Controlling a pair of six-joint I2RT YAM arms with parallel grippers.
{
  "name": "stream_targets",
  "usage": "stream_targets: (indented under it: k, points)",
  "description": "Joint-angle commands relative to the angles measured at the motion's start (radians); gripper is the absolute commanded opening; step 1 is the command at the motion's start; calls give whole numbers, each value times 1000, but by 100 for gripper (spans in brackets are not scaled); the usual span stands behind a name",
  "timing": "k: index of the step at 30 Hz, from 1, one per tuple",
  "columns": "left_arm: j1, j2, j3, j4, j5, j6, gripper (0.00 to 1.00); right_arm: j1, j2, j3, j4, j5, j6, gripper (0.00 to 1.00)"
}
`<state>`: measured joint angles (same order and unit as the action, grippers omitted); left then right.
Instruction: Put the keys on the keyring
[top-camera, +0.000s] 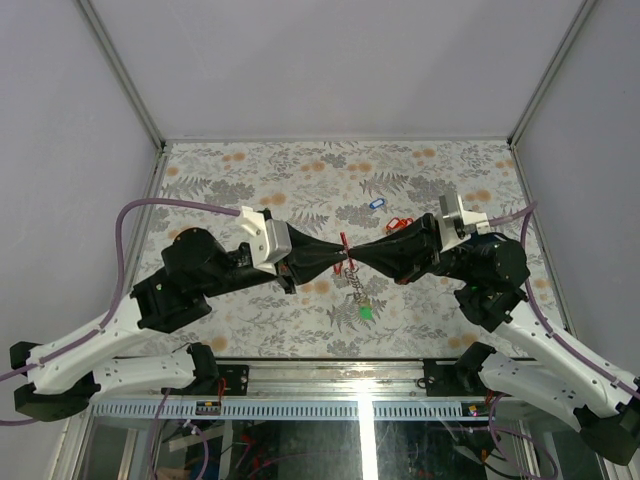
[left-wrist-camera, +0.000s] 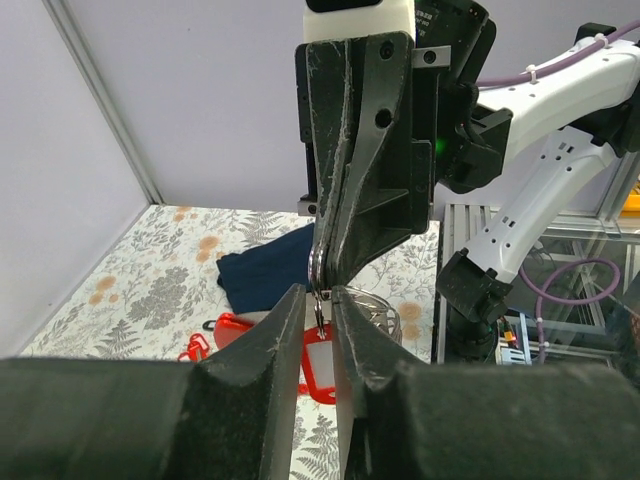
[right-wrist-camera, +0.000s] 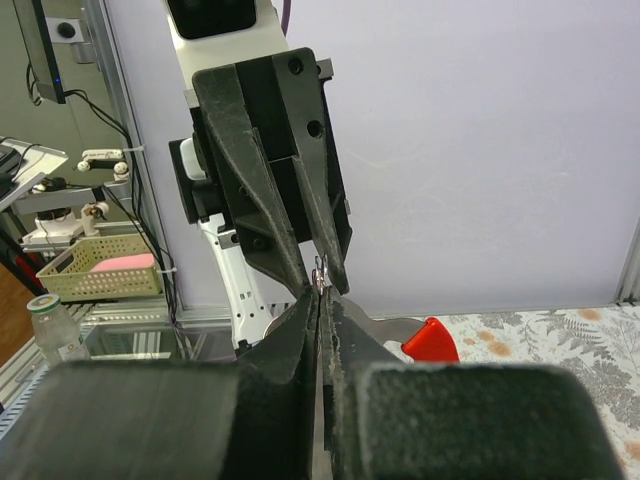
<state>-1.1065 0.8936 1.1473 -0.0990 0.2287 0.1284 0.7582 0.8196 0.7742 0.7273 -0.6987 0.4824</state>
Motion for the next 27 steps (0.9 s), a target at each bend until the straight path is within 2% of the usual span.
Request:
stream_targets:
  k: [1,5,11,15,17,22,27]
  points:
    - [-8,20,32,44,31,0,13,0,-19,14,87,-8,1,0]
    - [-8,27,41,37,36,5,0,-1,-18,14,86,-11,2,0]
    - [-8,40,88,-26,48,18,0,-2,-20,14,60,-13,-20,2]
    - [-7,58,163,-165,25,50,0,-1,-58,50,-115,-4,-143,26]
    - [-7,65,201,-239,16,68,0,-1,-81,84,-252,8,-236,33]
    - [-8,92,299,-428,-2,98,0,-1,-98,169,-548,11,-397,39]
    - [-8,189,431,-653,1,122,0,-1,-56,244,-700,-36,-463,42]
